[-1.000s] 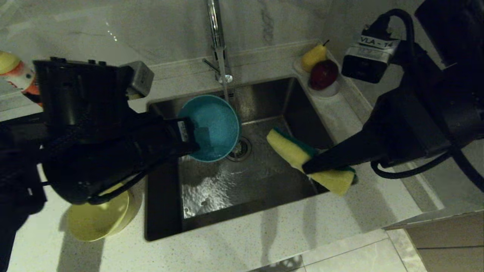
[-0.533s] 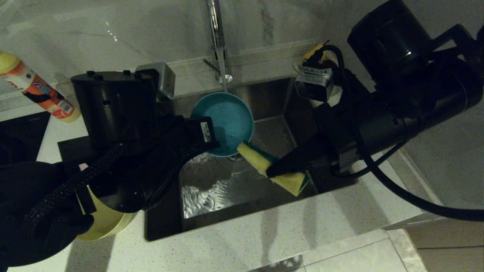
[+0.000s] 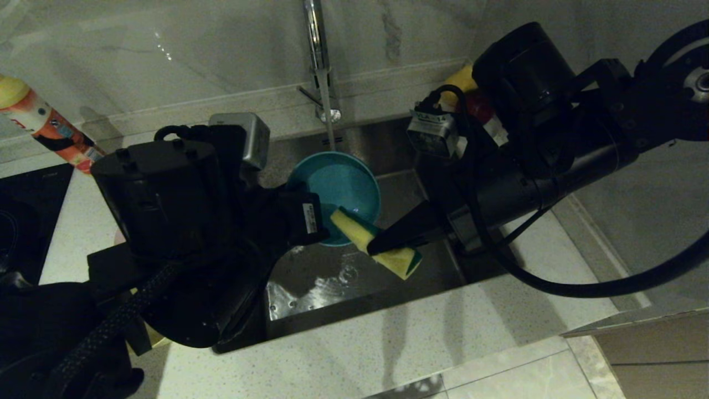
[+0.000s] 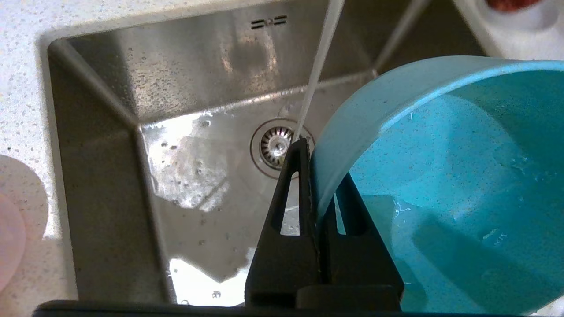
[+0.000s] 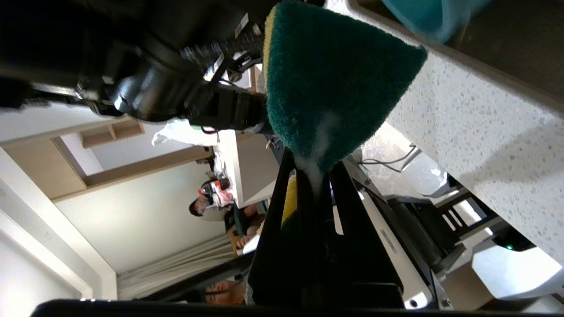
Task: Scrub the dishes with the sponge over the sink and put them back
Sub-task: Wipe the bowl
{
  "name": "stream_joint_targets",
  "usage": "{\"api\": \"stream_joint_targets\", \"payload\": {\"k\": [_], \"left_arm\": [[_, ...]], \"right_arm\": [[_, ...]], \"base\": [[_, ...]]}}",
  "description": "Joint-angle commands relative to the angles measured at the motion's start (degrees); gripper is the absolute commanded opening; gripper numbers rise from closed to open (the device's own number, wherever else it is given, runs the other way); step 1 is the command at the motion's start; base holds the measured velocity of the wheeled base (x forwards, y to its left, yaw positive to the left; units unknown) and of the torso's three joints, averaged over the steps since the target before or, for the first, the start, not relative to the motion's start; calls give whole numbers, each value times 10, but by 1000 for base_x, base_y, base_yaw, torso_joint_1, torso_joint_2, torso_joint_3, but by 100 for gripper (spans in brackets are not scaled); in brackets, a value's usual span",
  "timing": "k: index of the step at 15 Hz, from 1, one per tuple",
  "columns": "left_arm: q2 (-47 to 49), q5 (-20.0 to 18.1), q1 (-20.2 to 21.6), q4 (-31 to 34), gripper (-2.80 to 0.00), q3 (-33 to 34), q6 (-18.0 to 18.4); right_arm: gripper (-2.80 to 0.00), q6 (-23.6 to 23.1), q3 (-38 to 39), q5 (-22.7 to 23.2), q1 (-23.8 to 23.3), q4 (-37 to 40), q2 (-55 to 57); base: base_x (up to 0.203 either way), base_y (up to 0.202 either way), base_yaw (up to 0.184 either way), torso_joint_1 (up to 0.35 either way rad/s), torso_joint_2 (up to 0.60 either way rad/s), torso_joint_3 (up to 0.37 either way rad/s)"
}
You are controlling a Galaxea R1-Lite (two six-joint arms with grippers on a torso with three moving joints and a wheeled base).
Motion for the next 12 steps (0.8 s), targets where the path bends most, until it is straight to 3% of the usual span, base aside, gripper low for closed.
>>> {"api": "stream_joint_targets", "payload": {"k": [1,7,12], "left_arm": [[3,2,-2,-16,-280,17,10],[18,-1,-16,-159,-280,90,66],[9,-2,-33,-164,-280,91,67]], "right_arm": [[-280,6,0,2,0,0,2],[-280,10,0,2,-2,-18,10],[-280,33,0,-6,-9,-69,21]], "base": [[0,0,0,0,0,0],[0,0,0,0,0,0],[0,0,0,0,0,0]]}}
